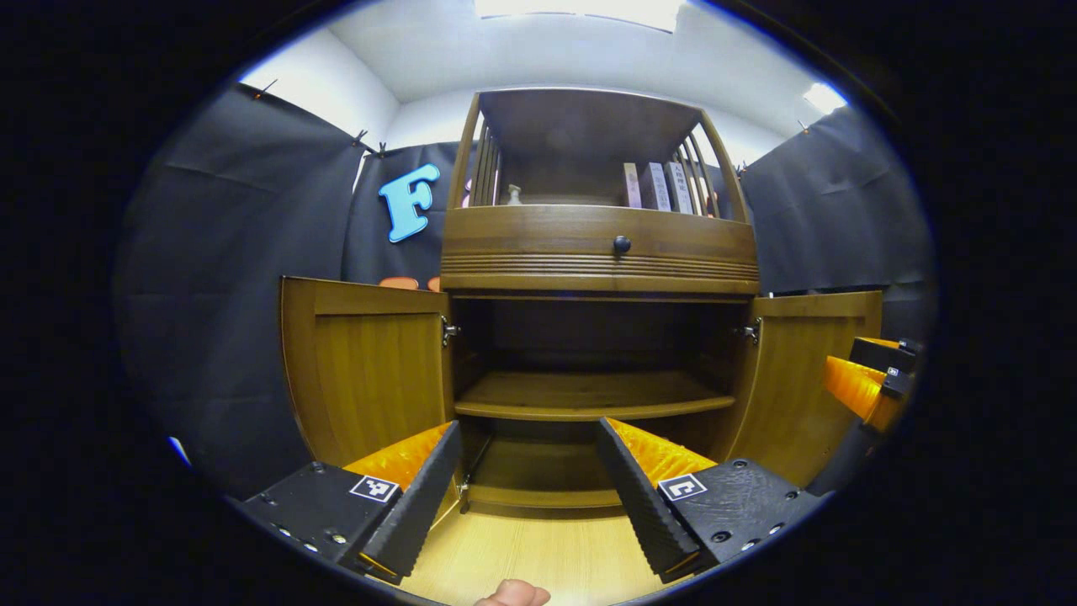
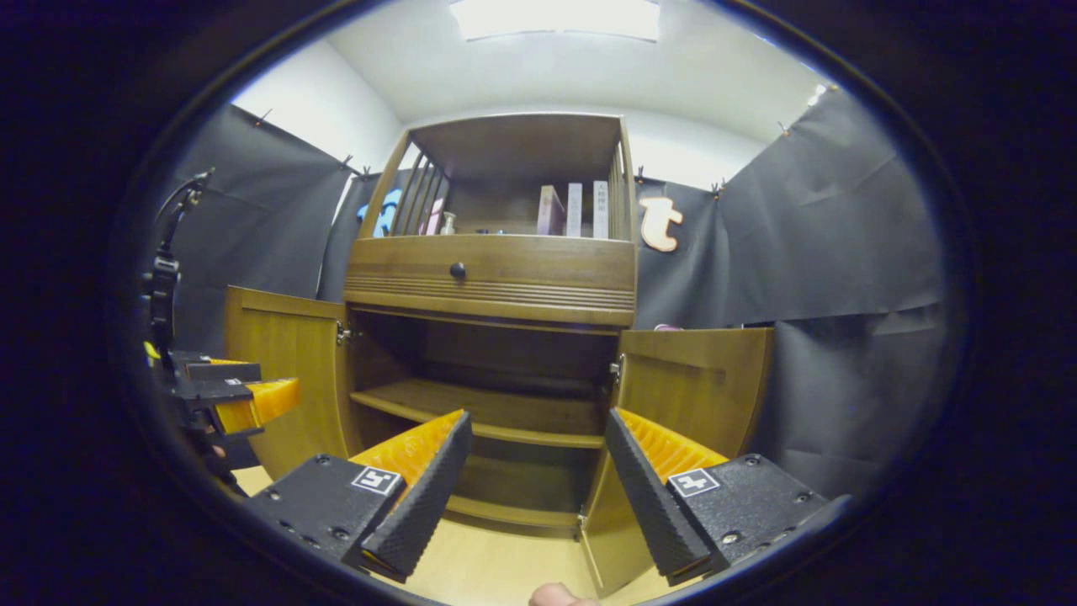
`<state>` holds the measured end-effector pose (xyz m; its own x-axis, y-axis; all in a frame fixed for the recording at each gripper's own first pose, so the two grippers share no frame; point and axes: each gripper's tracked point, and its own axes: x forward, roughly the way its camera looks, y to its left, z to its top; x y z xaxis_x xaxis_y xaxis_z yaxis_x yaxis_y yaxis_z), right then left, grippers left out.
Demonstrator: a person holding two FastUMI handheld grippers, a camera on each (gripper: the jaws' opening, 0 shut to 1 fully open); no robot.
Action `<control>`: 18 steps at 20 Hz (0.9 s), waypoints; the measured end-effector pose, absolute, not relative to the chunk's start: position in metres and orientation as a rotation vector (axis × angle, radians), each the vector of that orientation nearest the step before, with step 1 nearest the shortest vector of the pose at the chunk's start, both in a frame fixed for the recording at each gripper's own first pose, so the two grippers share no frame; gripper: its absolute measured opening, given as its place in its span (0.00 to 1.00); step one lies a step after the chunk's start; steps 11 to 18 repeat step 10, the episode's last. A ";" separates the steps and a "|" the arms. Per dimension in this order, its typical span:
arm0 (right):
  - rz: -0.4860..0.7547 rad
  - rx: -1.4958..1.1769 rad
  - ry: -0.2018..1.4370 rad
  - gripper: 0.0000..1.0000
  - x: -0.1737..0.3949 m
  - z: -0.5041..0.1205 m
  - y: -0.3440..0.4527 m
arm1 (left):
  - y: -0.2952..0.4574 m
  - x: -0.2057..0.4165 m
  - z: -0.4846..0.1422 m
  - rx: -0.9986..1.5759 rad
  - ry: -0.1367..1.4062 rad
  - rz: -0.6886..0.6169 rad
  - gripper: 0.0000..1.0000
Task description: Open the right door of the double-door shoe cabinet with the right hand, and open the left door with the left hand.
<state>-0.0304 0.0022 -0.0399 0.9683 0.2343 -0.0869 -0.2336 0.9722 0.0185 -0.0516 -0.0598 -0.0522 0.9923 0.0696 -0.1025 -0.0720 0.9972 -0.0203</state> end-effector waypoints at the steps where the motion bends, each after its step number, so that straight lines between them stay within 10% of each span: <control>1: 0.236 0.014 0.086 1.00 -0.030 -0.038 0.000 | -0.056 -0.051 -0.046 -0.022 0.089 0.086 1.00; 18: 0.278 0.062 0.107 1.00 -0.031 -0.036 0.008 | -0.055 -0.052 -0.032 0.020 0.058 0.096 0.95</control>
